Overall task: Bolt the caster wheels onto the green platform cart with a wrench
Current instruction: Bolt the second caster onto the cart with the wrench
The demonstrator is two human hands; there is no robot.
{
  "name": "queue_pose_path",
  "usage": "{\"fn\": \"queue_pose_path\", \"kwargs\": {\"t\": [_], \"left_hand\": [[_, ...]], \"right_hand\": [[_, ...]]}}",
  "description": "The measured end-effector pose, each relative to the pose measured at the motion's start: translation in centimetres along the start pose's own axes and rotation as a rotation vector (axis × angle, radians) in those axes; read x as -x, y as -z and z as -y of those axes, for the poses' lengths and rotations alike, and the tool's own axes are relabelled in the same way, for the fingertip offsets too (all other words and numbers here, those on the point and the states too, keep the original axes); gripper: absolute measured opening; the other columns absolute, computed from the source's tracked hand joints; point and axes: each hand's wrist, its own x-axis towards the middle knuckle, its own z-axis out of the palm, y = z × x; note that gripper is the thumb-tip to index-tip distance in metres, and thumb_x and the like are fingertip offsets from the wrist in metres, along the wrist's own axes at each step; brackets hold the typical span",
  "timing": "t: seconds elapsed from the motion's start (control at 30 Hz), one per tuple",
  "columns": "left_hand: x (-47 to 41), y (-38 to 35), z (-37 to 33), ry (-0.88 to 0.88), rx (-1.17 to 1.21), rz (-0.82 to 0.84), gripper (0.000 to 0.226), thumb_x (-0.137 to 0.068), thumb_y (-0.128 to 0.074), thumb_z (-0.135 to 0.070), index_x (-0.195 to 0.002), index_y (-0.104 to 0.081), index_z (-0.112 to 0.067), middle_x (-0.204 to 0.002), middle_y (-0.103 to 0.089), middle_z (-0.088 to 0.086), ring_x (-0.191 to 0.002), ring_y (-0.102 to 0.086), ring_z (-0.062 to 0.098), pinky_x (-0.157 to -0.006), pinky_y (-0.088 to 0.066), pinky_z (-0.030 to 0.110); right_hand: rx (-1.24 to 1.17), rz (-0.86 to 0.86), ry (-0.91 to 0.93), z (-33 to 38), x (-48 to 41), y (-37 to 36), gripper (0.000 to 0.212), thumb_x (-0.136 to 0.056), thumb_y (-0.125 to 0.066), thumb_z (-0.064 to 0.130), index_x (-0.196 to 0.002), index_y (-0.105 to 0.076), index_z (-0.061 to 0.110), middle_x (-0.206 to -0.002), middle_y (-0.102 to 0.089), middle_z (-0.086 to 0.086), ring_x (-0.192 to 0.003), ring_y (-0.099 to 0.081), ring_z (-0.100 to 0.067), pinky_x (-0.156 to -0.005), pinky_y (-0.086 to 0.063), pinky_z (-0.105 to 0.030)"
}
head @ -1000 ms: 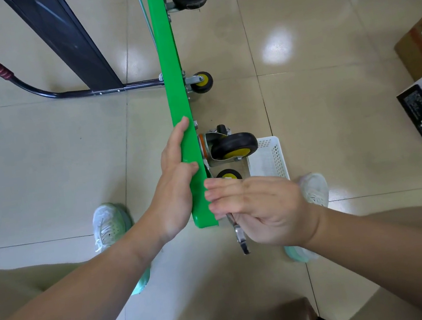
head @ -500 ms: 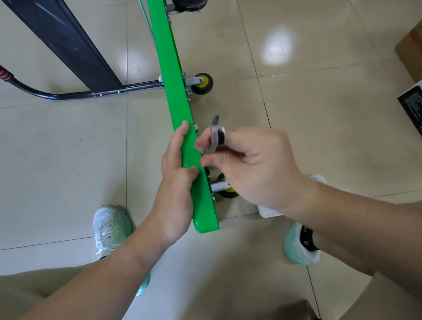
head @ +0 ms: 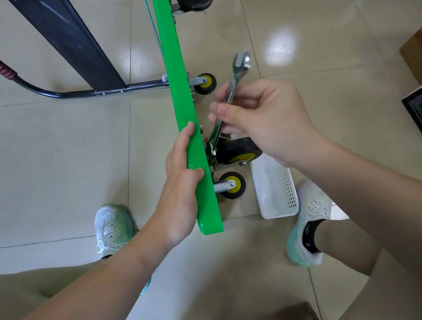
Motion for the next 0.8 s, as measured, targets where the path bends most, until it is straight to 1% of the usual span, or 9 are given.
{"fn": "queue_pose_path", "kwargs": {"t": [0.1, 0.17, 0.23, 0.3, 0.37, 0.43, 0.53, 0.6, 0.8], "left_hand": [[0.1, 0.0, -0.2, -0.006, -0.015, 0.0, 0.075, -0.068, -0.047, -0.035, -0.127, -0.04, -0.081, -0.16, -0.032, -0.012, -0.146, -0.038, 0.014, -0.119, -0.037, 0.053], [0.1, -0.1, -0.3, -0.003, -0.022, -0.002, 0.075, -0.073, -0.043, -0.027, -0.125, -0.041, -0.081, -0.161, -0.033, -0.01, -0.145, -0.039, 0.014, -0.119, -0.038, 0.051], [0.1, -0.2, -0.3, -0.001, -0.022, -0.006, 0.076, -0.072, -0.041, -0.027, -0.126, -0.04, -0.081, -0.161, -0.034, -0.008, -0.145, -0.04, 0.013, -0.12, -0.037, 0.048], [0.1, -0.1, -0.2, -0.006, -0.026, -0.007, 0.076, -0.074, -0.04, -0.025, -0.128, -0.04, -0.079, -0.161, -0.034, -0.006, -0.145, -0.041, 0.014, -0.121, -0.035, 0.047], [0.1, -0.1, -0.1, -0.006, -0.025, -0.01, 0.078, -0.076, -0.04, -0.022, -0.129, -0.04, -0.079, -0.16, -0.034, -0.005, -0.144, -0.042, 0.015, -0.121, -0.035, 0.049], [0.1, -0.2, -0.1, 0.001, -0.025, -0.015, 0.078, -0.076, -0.04, -0.021, -0.13, -0.039, -0.078, -0.16, -0.034, -0.005, -0.143, -0.042, 0.016, -0.121, -0.035, 0.049], [0.1, -0.3, -0.1, 0.003, -0.026, -0.017, 0.078, -0.073, -0.043, -0.027, -0.134, -0.038, -0.075, -0.159, -0.034, -0.006, -0.144, -0.042, 0.016, -0.12, -0.035, 0.049], [0.1, -0.5, -0.1, 0.007, -0.041, -0.03, 0.08, -0.076, -0.042, -0.022, -0.137, -0.037, -0.073, -0.158, -0.034, -0.008, -0.143, -0.042, 0.015, -0.119, -0.037, 0.049], [0.3, -0.6, -0.5, -0.012, -0.08, -0.058, 0.079, -0.078, -0.04, -0.018, -0.132, -0.036, -0.075, -0.156, -0.035, -0.009, -0.142, -0.038, 0.01, -0.121, -0.035, 0.044]], "right_hand": [[0.016, -0.001, 0.174, -0.3, 2.3, 0.7, 0.026, -0.08, -0.074, -0.007, -0.091, -0.072, 0.016, -0.091, -0.076, -0.005, -0.092, -0.074, -0.021, -0.08, -0.06, -0.029], [0.098, 0.014, 0.312, -1.0, 4.5, 1.0, 0.029, -0.075, -0.076, -0.009, -0.093, -0.073, 0.014, -0.094, -0.077, -0.005, -0.09, -0.073, -0.013, -0.083, -0.057, -0.024], [0.234, 0.014, 0.452, -2.1, 6.4, 1.2, 0.033, -0.074, -0.077, -0.009, -0.101, -0.071, 0.009, -0.098, -0.076, -0.006, -0.091, -0.072, -0.006, -0.085, -0.056, -0.02], [0.327, -0.002, 0.525, -3.2, 7.6, 1.7, 0.028, -0.074, -0.081, -0.004, -0.099, -0.072, 0.005, -0.101, -0.075, -0.008, -0.095, -0.074, -0.013, -0.087, -0.058, -0.029], [0.329, -0.008, 0.525, -4.2, 8.1, 2.1, 0.024, -0.076, -0.082, 0.003, -0.098, -0.074, 0.005, -0.103, -0.075, -0.009, -0.098, -0.074, -0.02, -0.087, -0.06, -0.041], [0.314, 0.01, 0.52, -4.6, 8.3, 2.2, 0.025, -0.077, -0.083, 0.004, -0.1, -0.073, 0.004, -0.106, -0.075, -0.011, -0.101, -0.073, -0.023, -0.085, -0.06, -0.046], [0.333, 0.003, 0.525, -4.7, 8.4, 1.9, 0.027, -0.075, -0.084, 0.002, -0.1, -0.074, 0.003, -0.105, -0.075, -0.01, -0.1, -0.073, -0.021, -0.085, -0.06, -0.044], [0.324, -0.034, 0.507, -4.7, 8.3, 1.5, 0.025, -0.076, -0.082, 0.003, -0.1, -0.075, 0.005, -0.104, -0.076, -0.007, -0.099, -0.073, -0.02, -0.085, -0.06, -0.044], [0.211, -0.066, 0.493, -4.6, 8.5, 0.5, 0.024, -0.075, -0.08, -0.001, -0.095, -0.072, 0.011, -0.1, -0.076, -0.008, -0.097, -0.074, -0.022, -0.086, -0.06, -0.044]]}}
